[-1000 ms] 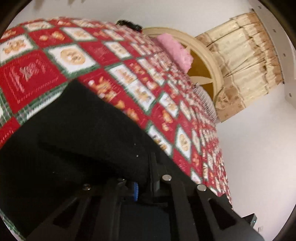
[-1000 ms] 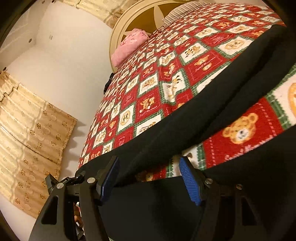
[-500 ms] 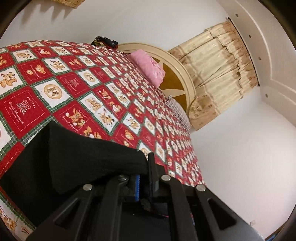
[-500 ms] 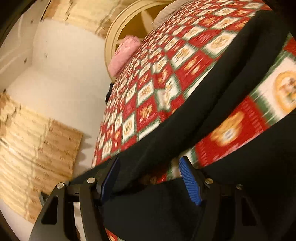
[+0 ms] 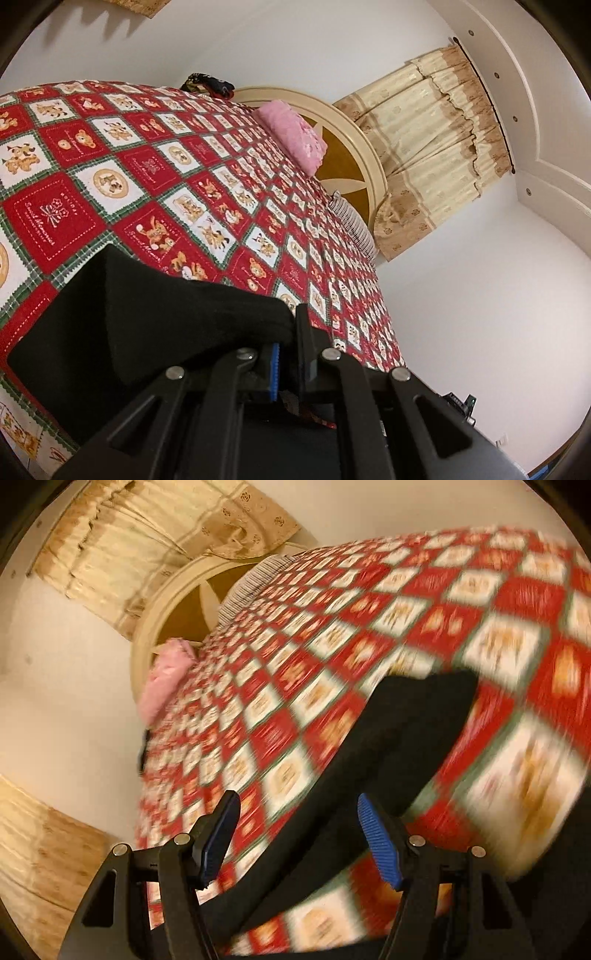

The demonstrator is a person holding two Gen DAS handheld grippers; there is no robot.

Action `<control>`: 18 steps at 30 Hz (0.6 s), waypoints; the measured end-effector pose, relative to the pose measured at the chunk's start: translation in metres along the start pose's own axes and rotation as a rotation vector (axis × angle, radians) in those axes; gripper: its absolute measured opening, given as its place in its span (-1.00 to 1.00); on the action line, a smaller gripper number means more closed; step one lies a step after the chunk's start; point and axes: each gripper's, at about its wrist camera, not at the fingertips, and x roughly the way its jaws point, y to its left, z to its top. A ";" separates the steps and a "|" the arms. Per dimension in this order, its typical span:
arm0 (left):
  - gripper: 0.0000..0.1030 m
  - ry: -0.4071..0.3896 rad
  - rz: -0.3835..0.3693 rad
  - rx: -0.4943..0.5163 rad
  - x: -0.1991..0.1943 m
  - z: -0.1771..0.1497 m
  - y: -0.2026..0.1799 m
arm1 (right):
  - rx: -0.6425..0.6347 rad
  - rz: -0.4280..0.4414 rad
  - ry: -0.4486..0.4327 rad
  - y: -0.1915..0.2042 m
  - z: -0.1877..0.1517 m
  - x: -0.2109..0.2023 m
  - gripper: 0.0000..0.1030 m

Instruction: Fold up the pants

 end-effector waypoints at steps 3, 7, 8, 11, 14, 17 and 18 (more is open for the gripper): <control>-0.87 0.000 0.007 0.001 0.000 0.000 0.001 | 0.004 -0.056 0.022 -0.015 0.029 0.008 0.31; -0.87 0.001 0.019 0.006 0.001 0.000 0.000 | -0.020 -0.118 0.060 -0.018 0.046 0.029 0.31; -0.87 0.001 0.024 0.009 0.002 0.000 0.000 | -0.025 -0.127 0.086 -0.016 0.050 0.040 0.31; -0.87 0.001 0.035 0.017 0.003 -0.001 -0.002 | -0.060 -0.178 0.117 -0.005 0.056 0.067 0.31; -0.87 0.005 0.047 0.017 0.004 -0.002 -0.001 | -0.086 -0.297 0.193 0.001 0.059 0.101 0.31; -0.87 0.018 0.059 0.015 0.006 -0.004 0.000 | -0.096 -0.447 0.247 -0.002 0.058 0.134 0.31; -0.87 0.024 0.065 0.015 0.007 -0.005 0.000 | -0.113 -0.504 0.248 -0.001 0.058 0.143 0.31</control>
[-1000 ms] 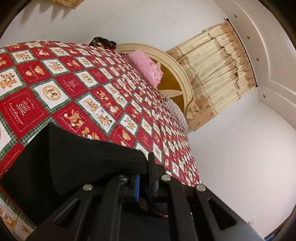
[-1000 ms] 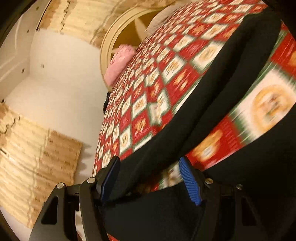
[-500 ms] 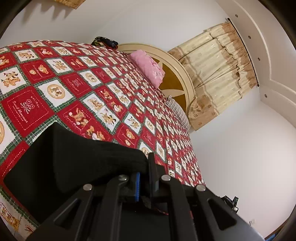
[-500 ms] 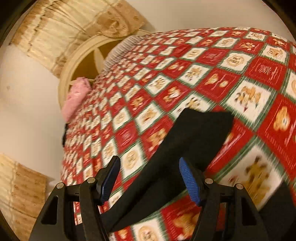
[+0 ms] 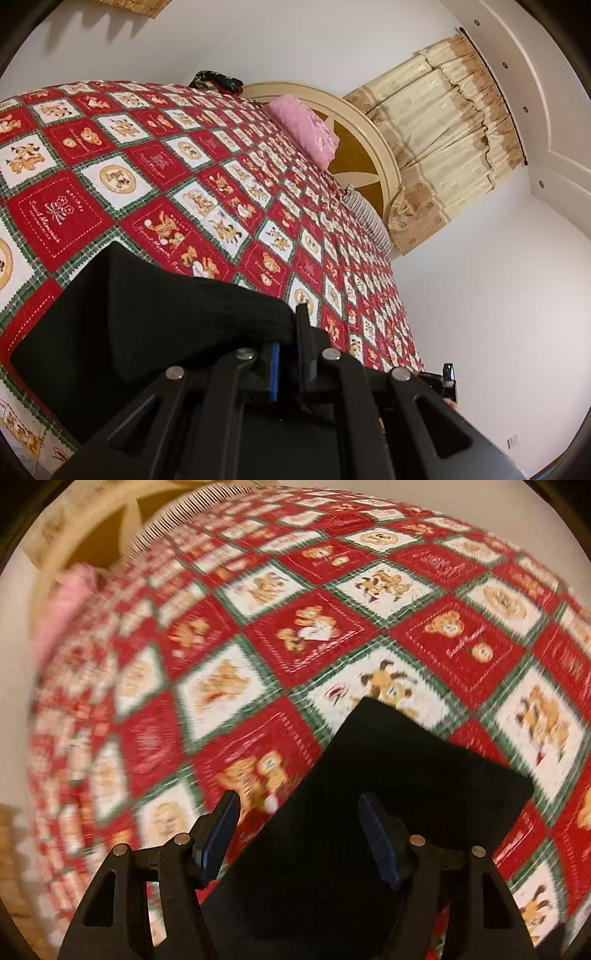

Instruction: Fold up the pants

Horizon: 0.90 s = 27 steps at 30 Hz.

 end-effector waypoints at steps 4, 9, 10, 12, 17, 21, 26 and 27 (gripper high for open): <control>-0.87 0.002 0.011 -0.012 0.000 0.000 0.004 | -0.047 -0.172 0.033 0.019 0.003 0.023 0.31; -0.87 0.004 0.007 -0.008 0.000 0.001 0.006 | -0.036 -0.209 0.021 0.012 0.004 0.017 -0.31; -0.87 0.005 0.005 -0.006 0.000 0.000 0.006 | -0.015 -0.197 0.017 0.003 0.005 0.013 -0.66; -0.87 0.009 0.003 -0.004 0.002 0.001 0.006 | 0.035 -0.116 0.001 -0.017 0.007 0.002 -0.87; -0.87 0.012 -0.010 0.001 0.003 0.004 0.004 | 0.103 0.202 -0.116 -0.062 -0.008 -0.043 -0.89; -0.87 0.006 -0.027 0.010 -0.002 0.009 -0.001 | 0.120 0.353 -0.212 -0.072 -0.027 -0.090 -0.89; -0.87 -0.020 -0.043 0.010 -0.019 0.011 -0.004 | 0.098 0.518 -0.287 -0.074 -0.042 -0.137 -0.89; -0.87 -0.023 -0.045 0.007 -0.022 0.011 -0.003 | 0.089 0.534 -0.299 -0.073 -0.051 -0.146 -0.89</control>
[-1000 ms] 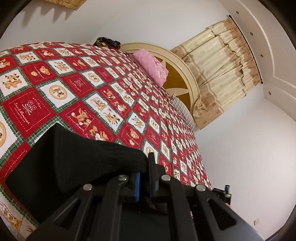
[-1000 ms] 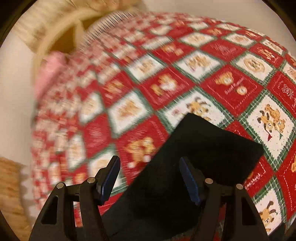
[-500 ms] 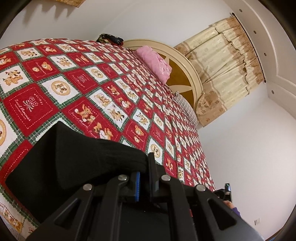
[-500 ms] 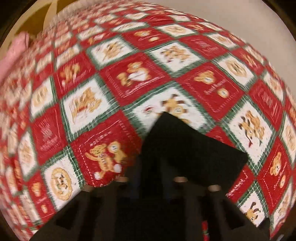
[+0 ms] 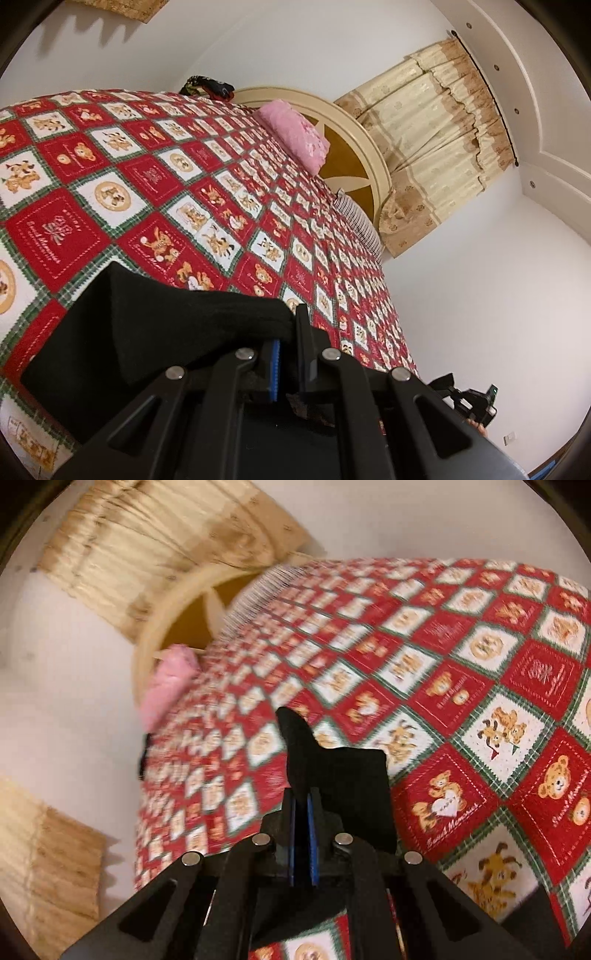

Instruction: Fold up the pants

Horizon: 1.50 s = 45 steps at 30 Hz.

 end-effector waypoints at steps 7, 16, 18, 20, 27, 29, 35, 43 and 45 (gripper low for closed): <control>-0.87 -0.018 -0.007 -0.019 -0.024 -0.006 0.014 | -0.003 0.153 -0.083 -0.020 -0.036 -0.074 -0.89; -0.87 -0.016 0.017 -0.066 -0.037 -0.024 0.043 | 0.060 0.254 -0.128 -0.101 -0.110 -0.124 -0.89; -0.87 -0.011 0.032 -0.058 -0.038 -0.028 0.045 | 0.083 0.264 -0.130 -0.120 -0.125 -0.128 -0.89; -0.87 -0.006 0.057 -0.039 -0.038 -0.033 0.047 | 0.108 0.268 -0.132 -0.140 -0.142 -0.130 -0.89; -0.87 0.049 0.134 -0.038 -0.028 -0.050 0.071 | 0.159 0.291 -0.132 -0.187 -0.180 -0.122 -0.90; -0.87 0.064 0.164 -0.042 -0.025 -0.054 0.081 | 0.131 0.286 -0.138 -0.184 -0.181 -0.122 -0.90; -0.87 0.093 0.181 -0.084 -0.022 -0.062 0.100 | 0.100 0.285 -0.120 -0.185 -0.184 -0.125 -0.87; -0.87 0.091 0.183 -0.051 -0.026 -0.064 0.097 | 0.105 0.238 -0.239 -0.191 -0.179 -0.162 0.56; -0.87 0.093 0.187 -0.052 -0.026 -0.064 0.098 | 0.095 0.200 -0.268 -0.187 -0.171 -0.170 0.56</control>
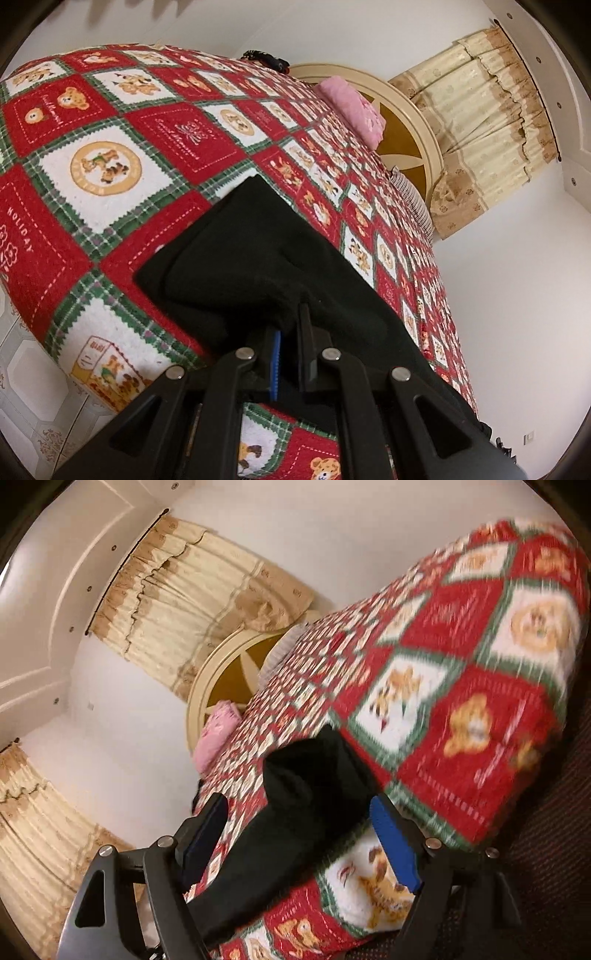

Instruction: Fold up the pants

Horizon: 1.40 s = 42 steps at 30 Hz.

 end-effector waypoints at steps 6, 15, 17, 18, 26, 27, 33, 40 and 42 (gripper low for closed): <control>-0.87 -0.004 0.019 0.005 0.001 0.002 -0.002 | -0.182 -0.101 0.083 0.037 0.038 0.023 0.56; -0.87 -0.012 0.021 -0.006 0.004 0.000 -0.001 | -0.219 -0.261 0.481 0.042 0.041 0.121 -0.86; -0.87 -0.013 0.027 -0.006 0.004 0.000 -0.002 | -0.300 -0.272 0.447 0.052 0.039 0.119 -0.87; -0.87 -0.015 0.028 -0.006 0.004 0.001 -0.002 | -0.332 -0.257 0.430 0.060 0.041 0.117 -0.87; -0.87 -0.049 0.045 -0.020 0.001 -0.005 0.001 | -0.500 0.045 0.220 0.102 0.057 0.085 -0.89; -0.87 -0.048 0.050 -0.022 0.002 -0.006 0.002 | -0.473 0.053 0.231 0.091 0.058 0.090 -0.88; -0.87 -0.047 0.071 -0.021 0.004 -0.005 0.001 | -0.405 -0.096 0.332 0.015 0.042 0.118 -0.87; -0.87 -0.045 0.071 0.006 0.006 -0.003 0.001 | -0.414 -0.212 0.229 0.024 0.047 0.091 -0.41; -0.87 -0.037 0.077 0.026 0.006 -0.003 0.001 | -0.355 -0.282 0.103 0.023 0.055 0.072 -0.08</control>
